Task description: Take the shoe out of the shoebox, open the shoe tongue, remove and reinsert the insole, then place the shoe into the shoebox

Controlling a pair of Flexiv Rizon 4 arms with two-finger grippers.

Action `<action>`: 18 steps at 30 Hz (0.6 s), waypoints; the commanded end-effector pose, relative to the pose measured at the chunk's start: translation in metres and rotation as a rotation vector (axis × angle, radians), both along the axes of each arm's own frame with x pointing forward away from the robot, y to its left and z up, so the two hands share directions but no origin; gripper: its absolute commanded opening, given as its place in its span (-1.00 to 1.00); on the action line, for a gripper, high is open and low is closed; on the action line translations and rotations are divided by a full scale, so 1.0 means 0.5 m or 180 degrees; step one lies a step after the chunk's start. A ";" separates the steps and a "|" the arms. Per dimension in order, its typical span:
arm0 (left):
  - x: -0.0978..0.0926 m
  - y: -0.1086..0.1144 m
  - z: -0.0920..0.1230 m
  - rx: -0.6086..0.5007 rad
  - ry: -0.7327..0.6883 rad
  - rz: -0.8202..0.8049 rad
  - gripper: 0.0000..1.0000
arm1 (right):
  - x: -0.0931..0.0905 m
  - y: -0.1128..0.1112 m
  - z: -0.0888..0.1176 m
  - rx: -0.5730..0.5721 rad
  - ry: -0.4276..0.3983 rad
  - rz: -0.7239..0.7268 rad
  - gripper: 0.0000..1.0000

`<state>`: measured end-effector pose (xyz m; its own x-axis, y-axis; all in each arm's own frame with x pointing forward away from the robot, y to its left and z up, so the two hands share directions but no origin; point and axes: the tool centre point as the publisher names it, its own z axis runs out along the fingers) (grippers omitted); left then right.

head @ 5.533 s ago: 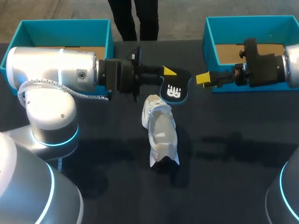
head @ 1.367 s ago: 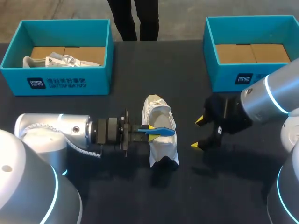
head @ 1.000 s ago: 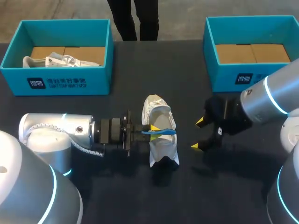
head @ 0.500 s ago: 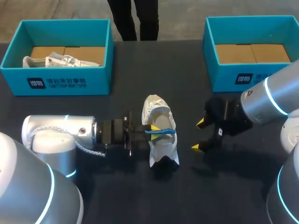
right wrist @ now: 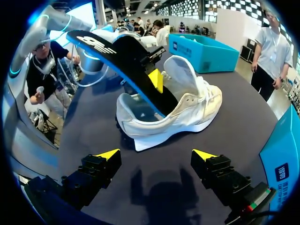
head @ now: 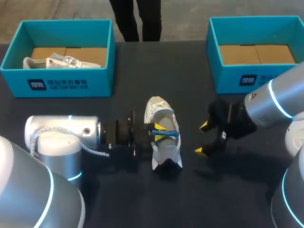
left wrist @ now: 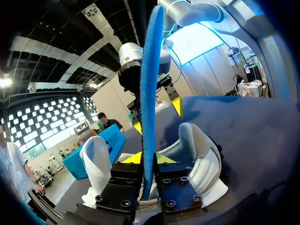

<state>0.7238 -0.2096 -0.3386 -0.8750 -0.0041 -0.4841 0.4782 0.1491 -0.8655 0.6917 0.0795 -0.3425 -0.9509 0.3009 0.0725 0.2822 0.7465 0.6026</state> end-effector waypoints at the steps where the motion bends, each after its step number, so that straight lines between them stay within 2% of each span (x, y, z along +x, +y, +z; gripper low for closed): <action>1: -0.011 0.004 0.011 -0.0066 0.0009 0.0029 -0.45 | 0.001 0.007 -0.002 -0.0014 -0.0006 -0.0004 1.00; 11: -0.038 0.006 0.050 -0.0118 -0.0087 -0.0086 -0.50 | 0.002 0.011 -0.002 -0.0010 -0.0022 -0.0013 1.00; 12: -0.039 0.006 0.049 -0.0101 -0.0064 -0.0106 -0.56 | 0.002 0.011 -0.002 -0.0006 -0.0024 -0.0014 1.00; 13: -0.041 0.006 0.046 -0.0072 -0.0048 -0.0130 -0.98 | 0.002 0.012 -0.002 -0.0003 -0.0025 -0.0013 1.00; 18: -0.034 0.003 0.026 0.0019 -0.0068 -0.0168 -1.00 | 0.002 0.013 -0.002 -0.0003 -0.0036 0.0003 1.00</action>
<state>0.7030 -0.2060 -0.3232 -0.8612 0.0376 -0.5070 0.5073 0.1278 -0.8522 0.6925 0.0834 -0.3416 -0.9524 0.2980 0.0646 0.2745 0.7457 0.6072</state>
